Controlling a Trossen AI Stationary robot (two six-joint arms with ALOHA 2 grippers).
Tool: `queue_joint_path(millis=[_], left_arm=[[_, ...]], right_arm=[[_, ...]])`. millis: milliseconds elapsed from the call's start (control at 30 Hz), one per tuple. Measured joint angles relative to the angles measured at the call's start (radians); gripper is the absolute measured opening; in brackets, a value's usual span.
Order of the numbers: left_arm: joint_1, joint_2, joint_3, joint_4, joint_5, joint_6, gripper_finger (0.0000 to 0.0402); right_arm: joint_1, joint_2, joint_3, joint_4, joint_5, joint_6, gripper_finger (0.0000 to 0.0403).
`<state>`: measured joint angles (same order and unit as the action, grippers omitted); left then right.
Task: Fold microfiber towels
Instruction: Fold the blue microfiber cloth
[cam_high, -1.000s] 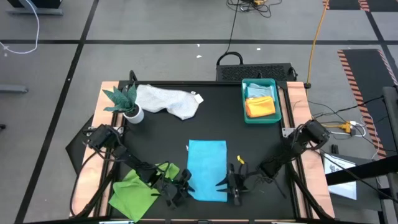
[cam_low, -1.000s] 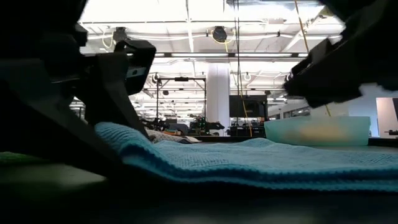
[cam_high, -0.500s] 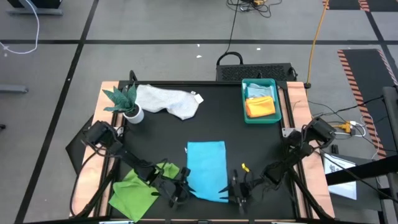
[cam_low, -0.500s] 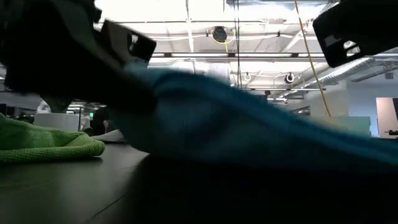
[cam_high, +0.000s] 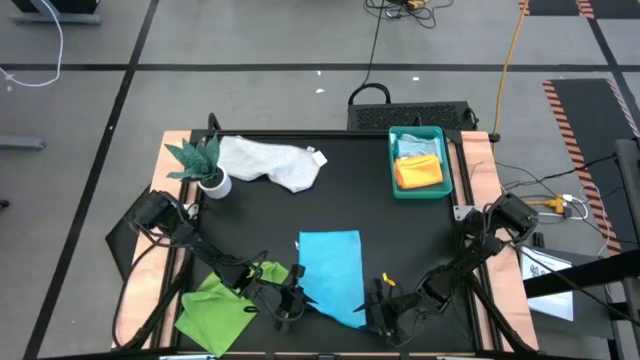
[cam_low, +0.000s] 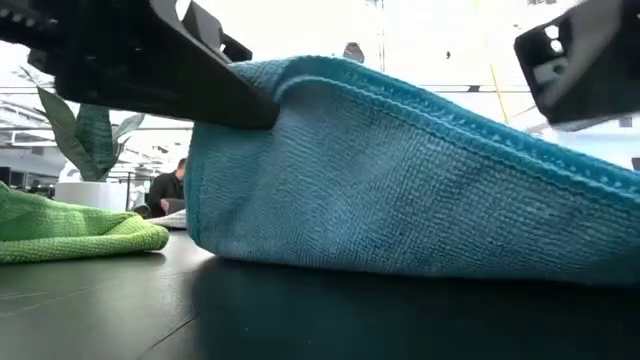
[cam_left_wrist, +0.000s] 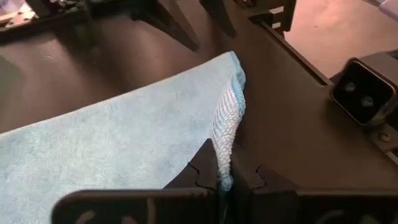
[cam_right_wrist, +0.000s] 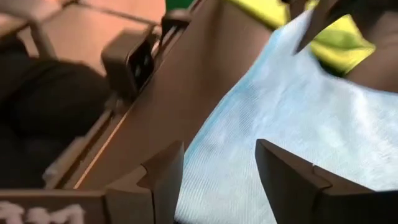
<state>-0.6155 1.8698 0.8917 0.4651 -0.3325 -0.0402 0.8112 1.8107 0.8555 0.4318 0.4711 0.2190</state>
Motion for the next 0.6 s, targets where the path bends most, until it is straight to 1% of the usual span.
queue_joint_path(millis=[100, 267, 367, 467, 533, 600], left_arm=[[0.006, 0.000, 0.000, 0.001, -0.002, -0.002, 0.0008], [0.016, 0.000, 0.000, 0.001, -0.002, -0.023, 0.0031], [0.022, 0.000, 0.000, 0.001, -0.002, -0.026, 0.0034], [0.027, 0.000, 0.000, 0.001, -0.002, -0.021, 0.0022], [0.027, 0.000, 0.000, 0.001, -0.002, -0.022, 0.0010], [0.027, 0.000, 0.000, 0.001, -0.002, -0.022, 0.0008]], right_arm=[[0.004, 0.026, 0.000, 0.000, -0.002, 0.002, 0.0196], [0.003, 0.036, 0.000, -0.014, -0.001, 0.006, 0.0196], [0.003, 0.036, 0.000, -0.046, -0.001, 0.004, 0.0196], [-0.003, 0.037, 0.000, -0.075, -0.002, 0.005, 0.0196], [-0.007, 0.037, 0.000, -0.065, -0.003, 0.019, 0.0196], [-0.011, 0.037, 0.000, -0.055, -0.003, 0.028, 0.0196]])
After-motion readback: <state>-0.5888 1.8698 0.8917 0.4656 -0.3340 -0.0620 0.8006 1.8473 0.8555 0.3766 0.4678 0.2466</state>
